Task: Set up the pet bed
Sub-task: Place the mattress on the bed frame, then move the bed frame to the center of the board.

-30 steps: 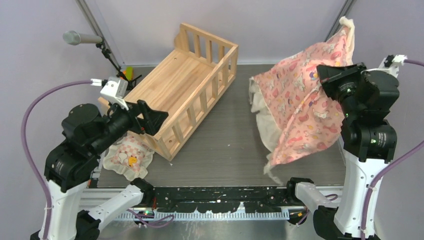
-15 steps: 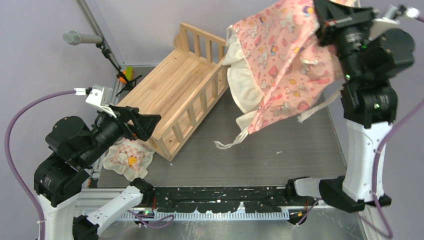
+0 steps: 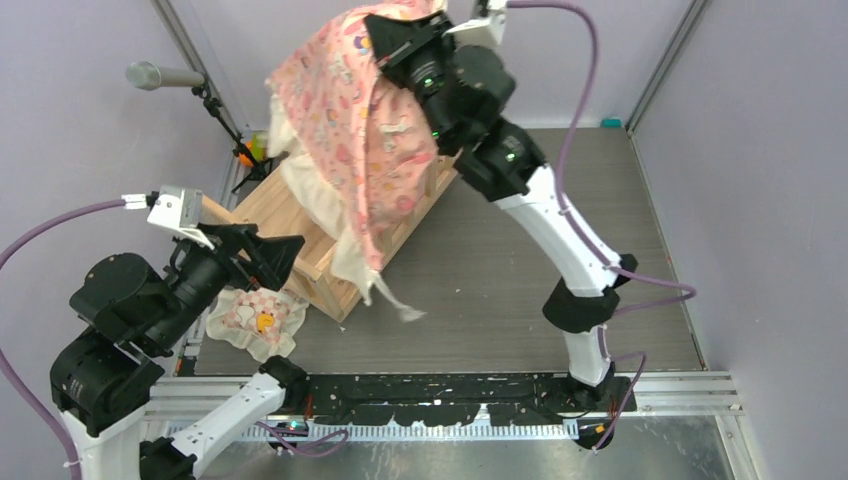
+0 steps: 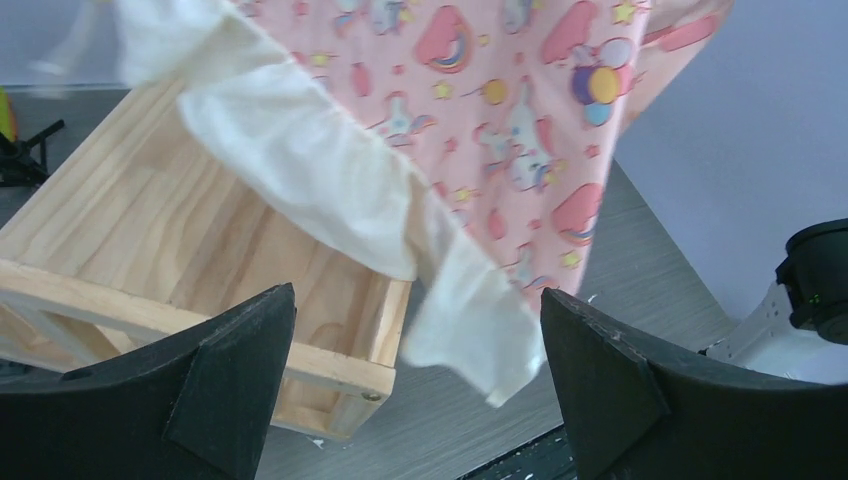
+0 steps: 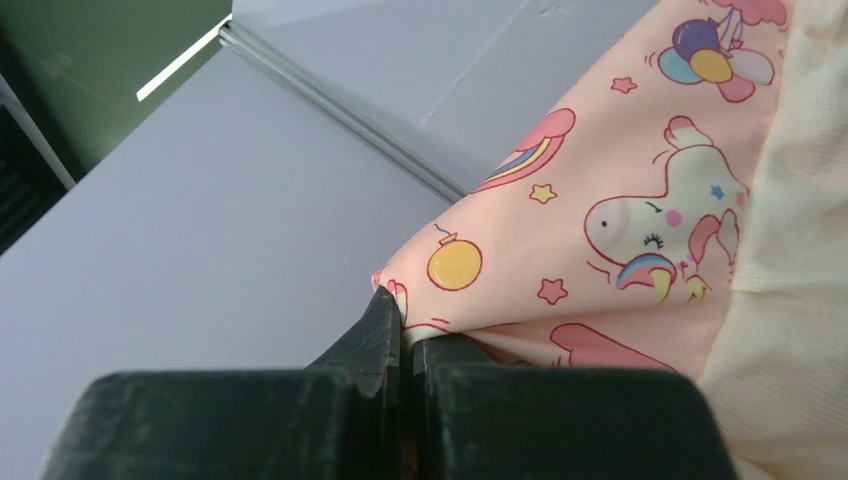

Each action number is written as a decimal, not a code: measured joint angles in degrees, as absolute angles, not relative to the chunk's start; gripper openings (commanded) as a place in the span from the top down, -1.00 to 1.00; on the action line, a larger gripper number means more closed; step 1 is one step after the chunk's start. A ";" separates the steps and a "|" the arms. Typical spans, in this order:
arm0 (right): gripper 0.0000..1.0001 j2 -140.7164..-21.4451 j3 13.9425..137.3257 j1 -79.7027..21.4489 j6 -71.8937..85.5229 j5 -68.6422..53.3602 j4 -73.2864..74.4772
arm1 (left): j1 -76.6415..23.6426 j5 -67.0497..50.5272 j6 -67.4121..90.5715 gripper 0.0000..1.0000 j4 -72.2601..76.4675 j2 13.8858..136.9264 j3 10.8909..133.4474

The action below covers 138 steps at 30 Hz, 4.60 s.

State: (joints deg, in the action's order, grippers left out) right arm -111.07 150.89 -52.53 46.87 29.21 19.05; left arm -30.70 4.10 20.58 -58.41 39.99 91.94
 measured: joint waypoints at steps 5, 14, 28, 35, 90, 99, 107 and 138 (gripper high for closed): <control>0.99 -117.62 152.97 -58.00 40.58 37.43 10.20 | -30.70 6.79 20.45 -0.91 -60.27 37.98 92.90; 0.99 -127.96 155.68 -57.93 34.50 53.76 0.14 | -30.70 13.52 19.97 -0.93 -63.61 36.77 95.26; -0.20 -130.89 149.80 -59.68 19.25 62.89 1.15 | -30.70 16.53 19.49 -0.95 -65.80 38.85 92.01; -0.33 -120.27 145.21 -60.86 11.49 54.85 11.00 | -30.70 15.88 19.42 -0.98 -65.82 41.82 89.82; 0.97 -100.01 101.01 -59.35 64.75 34.72 33.15 | -30.70 28.99 9.37 -0.99 -61.65 48.97 87.15; 0.99 -92.99 95.35 -49.67 56.73 24.71 34.26 | -30.70 28.71 8.54 -0.99 -62.00 47.16 86.39; 0.99 -86.59 94.70 -33.21 37.41 22.65 42.15 | -30.70 25.82 8.54 -0.99 -61.78 47.88 85.73; -0.21 -69.82 94.08 -26.61 23.46 19.00 56.12 | -27.64 9.69 19.51 -0.99 -47.44 77.69 99.42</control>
